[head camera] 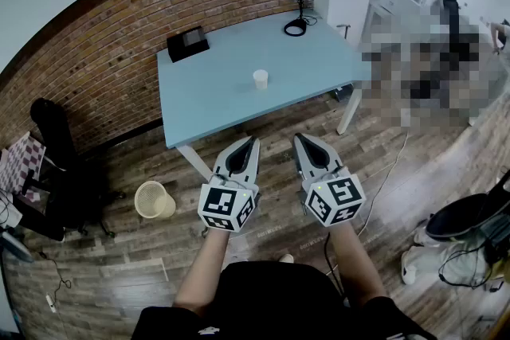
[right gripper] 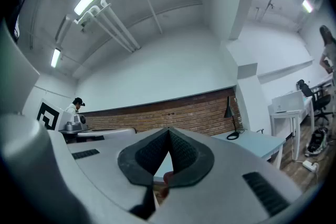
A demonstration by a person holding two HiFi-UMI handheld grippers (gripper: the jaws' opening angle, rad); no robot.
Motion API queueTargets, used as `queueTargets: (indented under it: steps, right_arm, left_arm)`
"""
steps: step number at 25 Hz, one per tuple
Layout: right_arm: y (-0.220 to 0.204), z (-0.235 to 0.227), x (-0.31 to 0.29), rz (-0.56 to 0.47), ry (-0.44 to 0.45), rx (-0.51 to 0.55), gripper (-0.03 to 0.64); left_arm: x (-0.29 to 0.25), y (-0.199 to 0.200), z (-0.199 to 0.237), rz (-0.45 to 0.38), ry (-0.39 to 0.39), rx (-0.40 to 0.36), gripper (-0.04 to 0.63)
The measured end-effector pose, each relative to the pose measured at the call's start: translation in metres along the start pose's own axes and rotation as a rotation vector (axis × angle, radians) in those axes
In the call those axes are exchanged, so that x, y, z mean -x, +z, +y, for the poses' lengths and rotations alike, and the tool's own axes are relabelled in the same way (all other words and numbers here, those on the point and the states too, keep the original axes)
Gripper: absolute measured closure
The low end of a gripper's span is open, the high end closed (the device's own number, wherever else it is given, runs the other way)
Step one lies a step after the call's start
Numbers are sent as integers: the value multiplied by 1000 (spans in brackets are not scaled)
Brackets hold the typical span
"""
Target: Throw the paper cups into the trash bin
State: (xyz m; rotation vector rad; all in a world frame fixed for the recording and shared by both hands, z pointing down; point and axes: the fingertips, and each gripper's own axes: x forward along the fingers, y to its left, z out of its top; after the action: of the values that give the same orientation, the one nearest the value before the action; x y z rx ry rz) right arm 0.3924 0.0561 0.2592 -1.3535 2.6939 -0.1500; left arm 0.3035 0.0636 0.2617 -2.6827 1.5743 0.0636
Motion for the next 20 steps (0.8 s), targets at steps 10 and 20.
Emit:
queueTargets:
  steps: [10,20]
  right_arm:
    - [-2,-18,-3,-7,2,-10,621]
    - [-5,-27,-29,-4,-12,-11,621]
  left_arm:
    - [-12,-4,-4,11,17,4,594]
    - [-31,-6,19,0,-2,19,594]
